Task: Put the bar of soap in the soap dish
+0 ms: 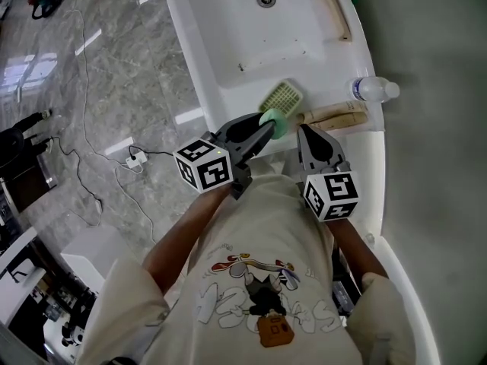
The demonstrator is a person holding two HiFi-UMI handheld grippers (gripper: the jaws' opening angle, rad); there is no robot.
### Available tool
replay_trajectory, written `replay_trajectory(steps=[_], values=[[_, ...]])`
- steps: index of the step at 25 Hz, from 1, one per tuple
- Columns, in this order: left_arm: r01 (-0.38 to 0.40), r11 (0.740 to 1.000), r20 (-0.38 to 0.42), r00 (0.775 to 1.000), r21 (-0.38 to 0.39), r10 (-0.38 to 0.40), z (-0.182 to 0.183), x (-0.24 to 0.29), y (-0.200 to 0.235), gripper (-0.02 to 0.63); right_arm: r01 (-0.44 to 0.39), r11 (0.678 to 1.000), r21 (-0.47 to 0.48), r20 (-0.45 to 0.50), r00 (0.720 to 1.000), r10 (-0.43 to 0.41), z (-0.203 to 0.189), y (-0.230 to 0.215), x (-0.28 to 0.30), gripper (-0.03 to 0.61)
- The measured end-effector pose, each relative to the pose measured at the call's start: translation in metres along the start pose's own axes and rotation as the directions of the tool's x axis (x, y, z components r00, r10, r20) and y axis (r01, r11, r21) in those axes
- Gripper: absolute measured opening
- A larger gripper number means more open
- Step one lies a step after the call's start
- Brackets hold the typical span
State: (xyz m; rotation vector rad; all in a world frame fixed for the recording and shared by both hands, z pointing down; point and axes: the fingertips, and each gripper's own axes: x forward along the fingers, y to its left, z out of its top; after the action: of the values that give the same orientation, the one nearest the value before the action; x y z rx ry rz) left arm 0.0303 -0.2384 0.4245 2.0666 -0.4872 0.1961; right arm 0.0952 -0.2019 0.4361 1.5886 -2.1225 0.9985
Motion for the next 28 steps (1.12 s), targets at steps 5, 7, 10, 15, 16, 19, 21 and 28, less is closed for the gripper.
replay_trajectory(steps=[5, 7, 10, 15, 16, 19, 21, 28], values=[[-0.020, 0.999, -0.028, 0.999, 0.032, 0.021, -0.005, 0.010, 0.009, 0.126, -0.004, 1.000, -0.003, -0.022, 1.000, 0.003, -0.007, -0.004, 0.011, 0.008], [-0.025, 0.999, -0.033, 0.999, 0.048, 0.026, -0.005, 0.014, 0.012, 0.126, -0.003, 1.000, -0.004, -0.027, 1.000, 0.003, -0.008, -0.006, 0.015, 0.008], [-0.024, 0.996, -0.047, 0.998, 0.083, 0.028, -0.005, 0.018, 0.014, 0.126, -0.001, 1.000, -0.002, -0.038, 0.999, 0.001, -0.011, -0.008, 0.018, 0.008], [-0.019, 0.988, -0.091, 0.995, 0.152, 0.033, -0.010, 0.029, 0.017, 0.126, 0.000, 1.000, 0.001, -0.055, 0.998, 0.000, -0.018, -0.013, 0.021, 0.008], [-0.018, 0.986, -0.099, 0.994, 0.163, 0.035, -0.011, 0.030, 0.018, 0.126, -0.001, 1.000, 0.002, -0.059, 0.998, 0.001, -0.019, -0.014, 0.022, 0.008], [-0.014, 0.979, -0.137, 0.990, 0.202, 0.043, -0.016, 0.036, 0.024, 0.126, 0.000, 1.000, 0.006, -0.067, 0.998, 0.000, -0.023, -0.016, 0.024, 0.008], [-0.009, 0.974, -0.167, 0.985, 0.226, 0.048, -0.021, 0.039, 0.028, 0.126, 0.004, 1.000, 0.008, -0.065, 0.998, -0.004, -0.023, -0.018, 0.025, 0.008], [-0.004, 0.965, -0.236, 0.970, 0.261, 0.067, -0.029, 0.049, 0.044, 0.126, 0.007, 1.000, 0.025, -0.066, 0.998, -0.005, -0.025, -0.024, 0.030, 0.008]])
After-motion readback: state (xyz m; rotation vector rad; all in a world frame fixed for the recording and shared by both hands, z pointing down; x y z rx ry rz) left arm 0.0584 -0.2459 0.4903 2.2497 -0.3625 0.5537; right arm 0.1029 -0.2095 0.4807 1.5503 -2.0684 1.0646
